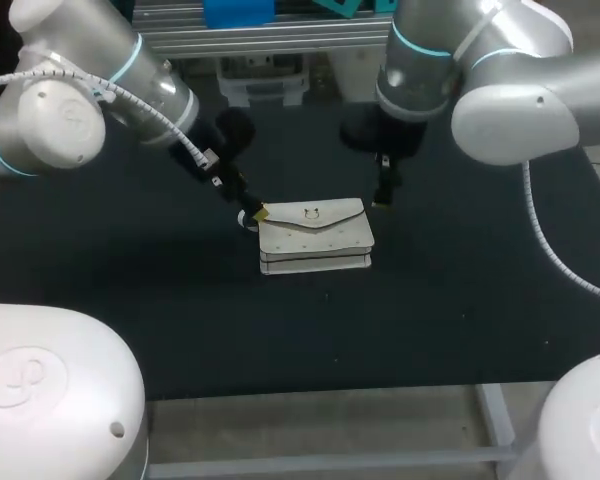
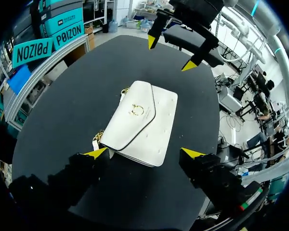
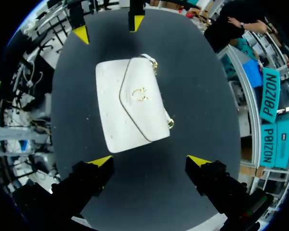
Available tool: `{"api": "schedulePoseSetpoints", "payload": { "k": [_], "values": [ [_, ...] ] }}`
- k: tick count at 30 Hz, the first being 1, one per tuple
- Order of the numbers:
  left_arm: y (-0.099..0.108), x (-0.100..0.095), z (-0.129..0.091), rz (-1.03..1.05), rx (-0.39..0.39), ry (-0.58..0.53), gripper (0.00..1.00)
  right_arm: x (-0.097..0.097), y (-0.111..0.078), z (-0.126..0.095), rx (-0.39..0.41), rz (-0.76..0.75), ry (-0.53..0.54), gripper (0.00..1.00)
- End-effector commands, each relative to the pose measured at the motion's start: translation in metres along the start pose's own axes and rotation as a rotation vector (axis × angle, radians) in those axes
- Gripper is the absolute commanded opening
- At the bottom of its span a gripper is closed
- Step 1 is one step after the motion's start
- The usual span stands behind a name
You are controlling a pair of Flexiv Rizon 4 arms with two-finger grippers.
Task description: Pick up the bag, open it, inspect its contents, close it, and place it on the opposite side
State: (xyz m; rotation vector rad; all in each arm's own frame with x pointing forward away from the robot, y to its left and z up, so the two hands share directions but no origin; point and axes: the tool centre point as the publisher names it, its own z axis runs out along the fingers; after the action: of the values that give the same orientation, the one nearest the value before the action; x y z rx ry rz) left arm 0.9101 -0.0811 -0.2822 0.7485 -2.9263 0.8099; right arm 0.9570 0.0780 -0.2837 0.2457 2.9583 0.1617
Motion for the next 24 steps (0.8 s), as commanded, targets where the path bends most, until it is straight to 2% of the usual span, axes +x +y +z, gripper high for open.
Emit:
{"api": "schedulePoseSetpoints", "payload": {
  "k": [1,3,6,12,16,18,19,24],
  "values": [
    [-0.008,-0.001,0.007,-0.403,-0.048,-0.105,1.00,-0.020,0.004,-0.001,0.014,0.194,0.218,1.00],
    [-0.007,-0.006,0.007,-0.474,-0.051,-0.140,1.00,-0.023,0.004,-0.002,-0.008,0.261,0.277,1.00],
    [-0.004,-0.012,0.006,-0.592,-0.061,-0.133,1.00,-0.024,0.004,-0.003,-0.027,0.324,0.336,1.00],
    [0.004,-0.016,0.007,-0.758,-0.078,-0.128,1.00,-0.024,0.006,-0.004,0.008,0.461,0.409,1.00],
    [0.012,-0.017,0.007,-0.840,-0.059,-0.107,1.00,-0.022,0.006,-0.005,-0.036,0.565,0.420,1.00],
    [0.016,-0.019,0.008,-0.878,-0.053,-0.078,1.00,-0.021,0.003,-0.007,-0.108,0.639,0.436,1.00],
    [0.019,-0.018,0.008,-0.858,-0.055,-0.149,1.00,-0.017,0.001,-0.009,-0.130,0.662,0.415,1.00],
    [0.019,-0.018,0.008,-0.858,-0.055,-0.149,1.00,-0.017,0.001,-0.009,-0.130,0.662,0.415,1.00]
  ]
}}
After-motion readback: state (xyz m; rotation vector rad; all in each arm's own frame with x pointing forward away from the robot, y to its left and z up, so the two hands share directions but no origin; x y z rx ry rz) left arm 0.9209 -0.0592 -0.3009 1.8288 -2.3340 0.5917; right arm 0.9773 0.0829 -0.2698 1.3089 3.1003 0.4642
